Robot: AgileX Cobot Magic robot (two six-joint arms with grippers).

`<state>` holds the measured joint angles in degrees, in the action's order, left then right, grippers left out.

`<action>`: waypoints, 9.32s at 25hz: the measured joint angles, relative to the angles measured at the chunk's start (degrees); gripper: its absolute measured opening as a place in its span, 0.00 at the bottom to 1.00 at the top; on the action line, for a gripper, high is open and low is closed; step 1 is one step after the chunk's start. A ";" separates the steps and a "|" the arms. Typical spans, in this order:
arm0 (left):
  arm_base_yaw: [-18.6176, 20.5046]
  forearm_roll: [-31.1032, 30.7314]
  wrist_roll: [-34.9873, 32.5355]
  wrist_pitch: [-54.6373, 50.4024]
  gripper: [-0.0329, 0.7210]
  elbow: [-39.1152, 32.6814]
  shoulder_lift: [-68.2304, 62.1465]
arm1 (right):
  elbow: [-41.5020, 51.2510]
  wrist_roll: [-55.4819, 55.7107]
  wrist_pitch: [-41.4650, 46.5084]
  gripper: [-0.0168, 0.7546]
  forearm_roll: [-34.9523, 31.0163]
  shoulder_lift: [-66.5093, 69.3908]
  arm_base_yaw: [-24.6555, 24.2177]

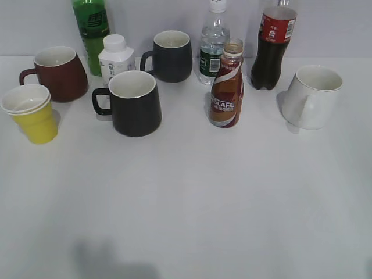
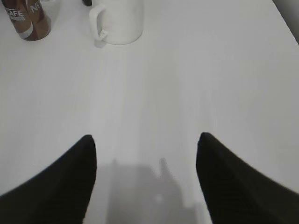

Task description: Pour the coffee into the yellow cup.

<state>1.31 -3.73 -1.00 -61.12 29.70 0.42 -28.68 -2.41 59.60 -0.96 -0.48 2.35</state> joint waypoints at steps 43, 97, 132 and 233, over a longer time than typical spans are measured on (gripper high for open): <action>-3.51 2.59 0.00 11.54 0.36 1.40 -4.20 | -0.93 0.23 -6.34 0.67 -1.49 1.13 0.00; -12.76 6.59 0.70 128.90 0.83 -5.40 -110.18 | -1.58 2.41 -86.52 0.67 -4.20 81.99 21.29; -12.56 -23.16 6.18 130.79 0.57 -12.19 -108.69 | -22.39 12.83 -114.91 0.80 16.82 120.67 21.31; -35.97 -41.00 12.71 118.01 0.56 6.09 -108.58 | -22.98 -54.98 -100.60 0.67 47.24 104.94 21.31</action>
<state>-34.66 -44.73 11.71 56.89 35.78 -108.16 -51.66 -57.39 -41.00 46.27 104.46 23.66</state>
